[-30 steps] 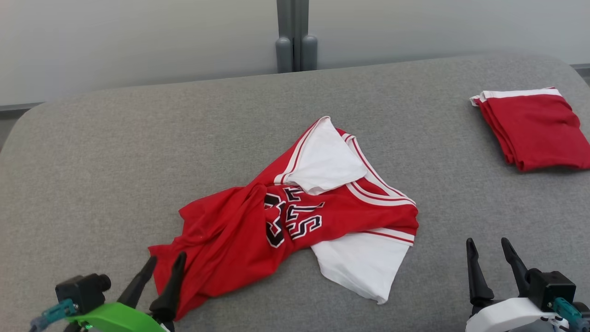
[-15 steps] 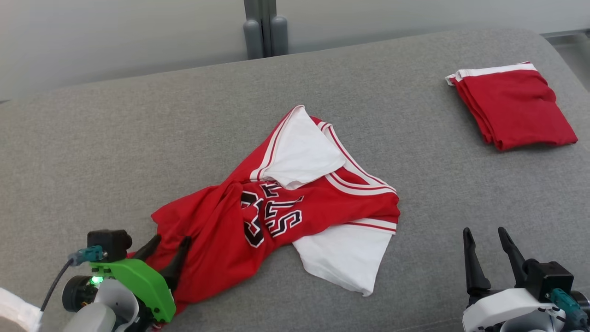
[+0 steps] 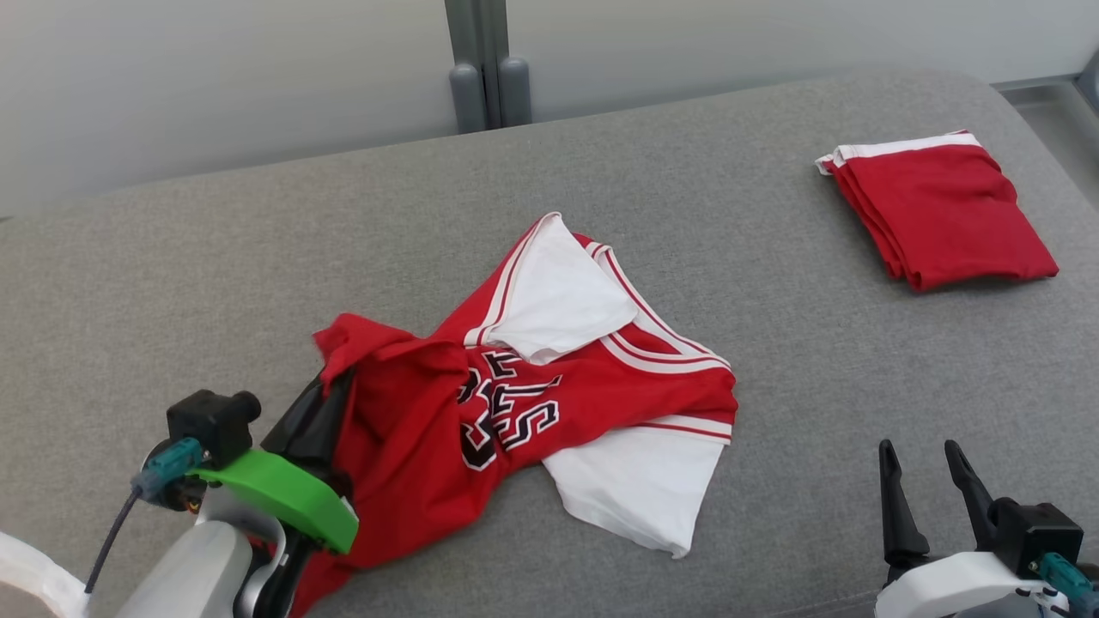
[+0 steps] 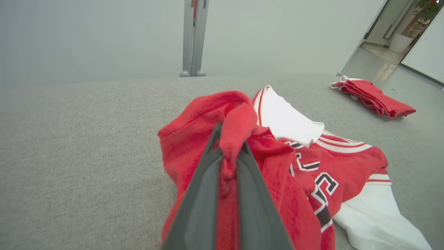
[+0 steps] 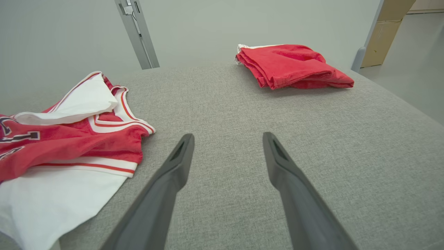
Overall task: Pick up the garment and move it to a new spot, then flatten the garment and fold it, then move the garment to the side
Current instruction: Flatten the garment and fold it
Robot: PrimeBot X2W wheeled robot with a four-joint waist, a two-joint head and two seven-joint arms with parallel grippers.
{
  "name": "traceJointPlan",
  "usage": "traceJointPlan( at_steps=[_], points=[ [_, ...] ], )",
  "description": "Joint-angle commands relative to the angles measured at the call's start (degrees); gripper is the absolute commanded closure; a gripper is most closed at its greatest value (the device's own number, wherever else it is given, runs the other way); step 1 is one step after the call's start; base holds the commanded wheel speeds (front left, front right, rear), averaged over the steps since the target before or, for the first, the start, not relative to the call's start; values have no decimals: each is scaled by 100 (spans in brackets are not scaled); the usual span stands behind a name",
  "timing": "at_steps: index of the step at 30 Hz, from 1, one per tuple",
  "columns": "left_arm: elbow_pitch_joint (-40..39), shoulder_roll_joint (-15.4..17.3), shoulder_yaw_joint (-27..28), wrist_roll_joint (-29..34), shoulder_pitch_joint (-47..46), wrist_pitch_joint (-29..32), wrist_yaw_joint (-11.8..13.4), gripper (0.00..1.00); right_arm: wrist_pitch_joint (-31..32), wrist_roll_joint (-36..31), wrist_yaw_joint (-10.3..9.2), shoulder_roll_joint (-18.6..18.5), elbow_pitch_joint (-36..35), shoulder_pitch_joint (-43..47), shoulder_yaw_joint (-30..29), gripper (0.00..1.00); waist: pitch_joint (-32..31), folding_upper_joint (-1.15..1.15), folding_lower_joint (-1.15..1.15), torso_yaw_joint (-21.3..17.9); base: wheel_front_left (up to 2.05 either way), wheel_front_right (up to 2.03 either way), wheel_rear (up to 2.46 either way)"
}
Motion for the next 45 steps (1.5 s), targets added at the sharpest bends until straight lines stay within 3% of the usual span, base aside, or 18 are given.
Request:
traceJointPlan(
  at_steps=[1, 8, 13, 21, 28, 37, 38, 39, 41, 42, 43, 44, 45],
  points=[
    [-255, 22, 43, 158, 176, -61, -19, 100, 2, -1, -9, -11, 10, 101, -13, 0, -155, 0, 0, 96, 0, 0, 0],
    [-2188, -277, 715, 922, 976, -89, -45, 100, 2, -9, -9, -12, 23, 216, -45, 0, -372, 0, 0, 242, 0, 0, 0],
    [-2560, -406, 1030, 1282, 1225, -91, -57, 100, 2, -48, -9, -11, -5, 203, -2, 0, -353, 0, 0, 309, 0, 0, 0],
    [-1820, -363, 1294, 1093, 289, -85, -65, 100, 2, -129, -9, -13, -37, -126, 126, 0, 66, 0, 0, 100, 0, 0, 0],
    [-919, -20, 1588, 697, -860, -85, -65, 100, 2, -199, -9, -13, -123, -396, 146, 0, 790, 0, 0, -235, 0, 0, 0],
    [855, 422, 1391, 371, -1887, -85, -66, 98, 2, -192, -9, -10, -236, -614, 176, 0, 1495, 0, 0, -591, 0, 0, 0],
    [992, 442, 1362, 374, -1942, -85, -66, 93, 2, -185, -9, -10, -238, -612, 170, 0, 1512, 0, 0, -608, 0, 0, 0],
    [1142, 459, 1364, 391, -2020, -85, -66, 78, 2, -176, -9, -11, -242, -615, 156, 0, 1525, 0, 0, -617, 0, 0, 0],
    [1348, 450, 1415, 406, -2095, -85, -66, 60, 2, -164, -9, -10, -246, -627, 136, 0, 1534, 0, 0, -611, 0, 0, 0],
    [1414, 446, 1449, 451, -2118, -85, -66, 56, 2, -156, -9, -10, -245, -633, 116, 0, 1529, 0, 0, -591, 0, 0, 0],
    [1495, 431, 1547, 498, -2141, -86, -66, 33, 2, -146, -9, -10, -242, -639, 114, 0, 1513, 0, 0, -559, 0, 0, 0],
    [1553, 414, 1632, 565, -2157, -86, -66, 22, 2, -151, -9, -9, -238, -645, 117, 0, 1491, 0, 0, -524, 0, 0, 0],
    [1573, 375, 1745, 667, -2183, -86, -66, 0, 2, -156, -9, -9, -230, -656, 130, 0, 1462, 0, 0, -482, 0, 0, 0]
  ],
)
